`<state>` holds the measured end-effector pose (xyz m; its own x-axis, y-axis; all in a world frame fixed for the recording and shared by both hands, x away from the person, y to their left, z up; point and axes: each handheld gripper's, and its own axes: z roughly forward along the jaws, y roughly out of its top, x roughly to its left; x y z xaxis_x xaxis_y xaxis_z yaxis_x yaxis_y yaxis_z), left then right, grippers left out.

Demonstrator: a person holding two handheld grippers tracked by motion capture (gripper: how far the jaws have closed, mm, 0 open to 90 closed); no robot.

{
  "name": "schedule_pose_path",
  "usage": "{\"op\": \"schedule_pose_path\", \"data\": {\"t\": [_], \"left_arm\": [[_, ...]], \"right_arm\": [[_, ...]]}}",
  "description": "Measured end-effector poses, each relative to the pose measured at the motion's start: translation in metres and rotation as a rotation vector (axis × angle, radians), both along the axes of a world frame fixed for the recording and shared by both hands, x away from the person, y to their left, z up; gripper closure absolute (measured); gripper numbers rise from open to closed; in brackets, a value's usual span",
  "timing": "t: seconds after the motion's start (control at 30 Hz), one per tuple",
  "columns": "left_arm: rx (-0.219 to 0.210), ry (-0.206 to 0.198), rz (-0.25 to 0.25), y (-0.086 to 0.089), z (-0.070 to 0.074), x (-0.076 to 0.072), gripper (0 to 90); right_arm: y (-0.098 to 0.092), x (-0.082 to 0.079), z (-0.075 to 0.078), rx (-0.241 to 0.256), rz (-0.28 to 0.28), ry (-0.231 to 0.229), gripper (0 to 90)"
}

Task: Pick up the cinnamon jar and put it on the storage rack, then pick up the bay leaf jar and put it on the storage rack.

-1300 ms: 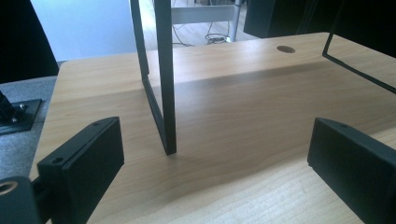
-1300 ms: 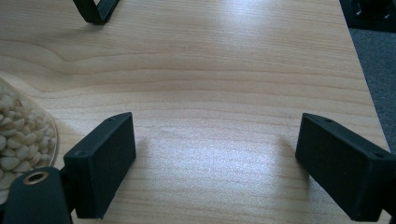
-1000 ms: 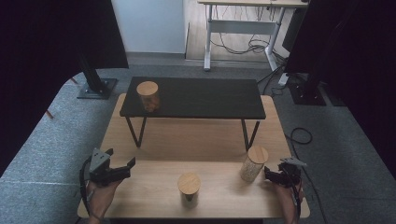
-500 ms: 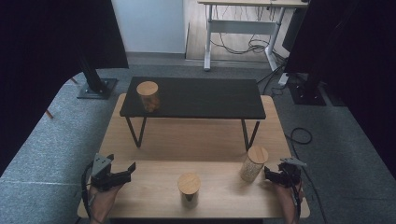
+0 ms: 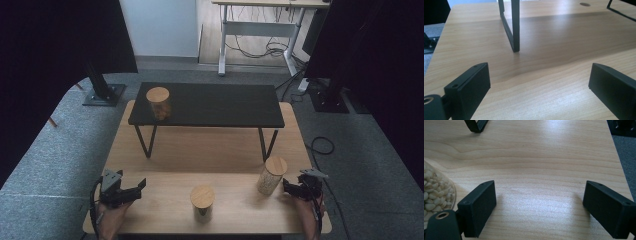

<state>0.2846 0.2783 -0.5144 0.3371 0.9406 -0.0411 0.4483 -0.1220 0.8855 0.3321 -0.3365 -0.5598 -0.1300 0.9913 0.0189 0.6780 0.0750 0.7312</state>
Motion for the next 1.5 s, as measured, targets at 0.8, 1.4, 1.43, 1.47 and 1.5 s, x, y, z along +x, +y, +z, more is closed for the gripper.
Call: {"op": "schedule_pose_path", "data": {"t": [0.8,1.4,1.43,1.47,1.5], "left_arm": [[0.057,0.124,0.028,-0.001,-0.027,-0.004,3.9],[0.107,0.207,0.054,-0.004,-0.037,0.003,3.6],[0.108,0.21,0.056,-0.004,-0.038,0.003,3.7],[0.107,0.212,0.057,-0.004,-0.038,0.003,3.7],[0.108,0.213,0.058,-0.004,-0.038,0.003,3.7]], "right_arm": [[-0.002,0.0,0.0,0.027,0.019,0.001,8.4],[-0.007,-0.005,0.004,0.049,0.009,-0.049,6.2],[-0.007,-0.005,0.006,0.047,0.009,-0.055,6.3],[-0.007,-0.006,0.008,0.044,0.008,-0.066,6.3],[-0.007,-0.006,0.008,0.044,0.008,-0.066,6.3]]}}
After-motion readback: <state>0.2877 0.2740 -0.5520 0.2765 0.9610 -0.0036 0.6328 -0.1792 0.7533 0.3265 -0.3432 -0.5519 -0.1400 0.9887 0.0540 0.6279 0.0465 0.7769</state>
